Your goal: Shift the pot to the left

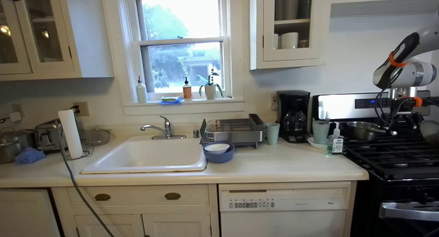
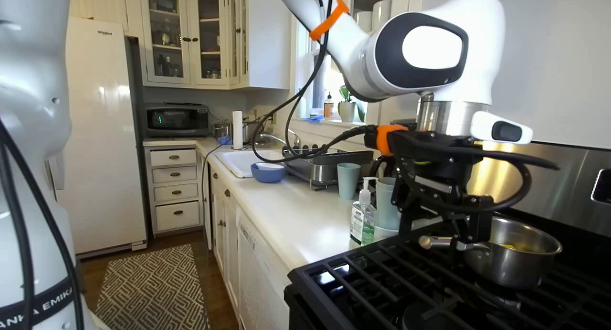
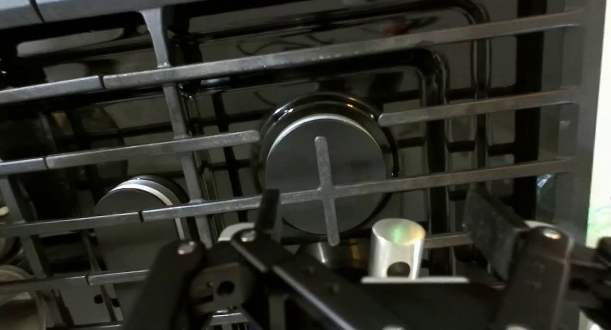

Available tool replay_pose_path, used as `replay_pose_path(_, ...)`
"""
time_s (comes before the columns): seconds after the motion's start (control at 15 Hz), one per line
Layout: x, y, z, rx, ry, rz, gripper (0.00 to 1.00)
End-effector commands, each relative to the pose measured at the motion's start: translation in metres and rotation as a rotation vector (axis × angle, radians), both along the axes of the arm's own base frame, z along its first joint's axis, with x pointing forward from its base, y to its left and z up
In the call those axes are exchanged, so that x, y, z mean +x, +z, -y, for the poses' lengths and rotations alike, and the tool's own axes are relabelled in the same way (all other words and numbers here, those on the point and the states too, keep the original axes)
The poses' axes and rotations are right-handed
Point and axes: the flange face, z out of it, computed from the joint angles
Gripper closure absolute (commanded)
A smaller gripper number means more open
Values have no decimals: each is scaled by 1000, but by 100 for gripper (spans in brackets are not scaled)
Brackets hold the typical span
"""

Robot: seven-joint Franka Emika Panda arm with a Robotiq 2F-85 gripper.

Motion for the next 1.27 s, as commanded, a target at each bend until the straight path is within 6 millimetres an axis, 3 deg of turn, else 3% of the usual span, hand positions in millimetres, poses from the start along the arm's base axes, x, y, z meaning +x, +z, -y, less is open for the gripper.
replay_pose_path(0.0,-16,47,-8,-8,-15,-24,0)
replay_pose_path(0.2,-34,108,-28,40,-39,-49,0)
replay_pose_path(0.4,-55,176,-46,19,-124,45,0)
replay_pose_path(0.6,-89,240,-64,49,-211,206,0)
replay_pose_path(0.73,-118,268,-64,53,-215,318,0)
replay_pose_path(0.8,-95,249,-55,23,-199,228,0)
replay_pose_path(0.93,-110,263,-57,15,-208,263,0)
replay_pose_path(1.2,-95,247,-56,33,-195,230,0)
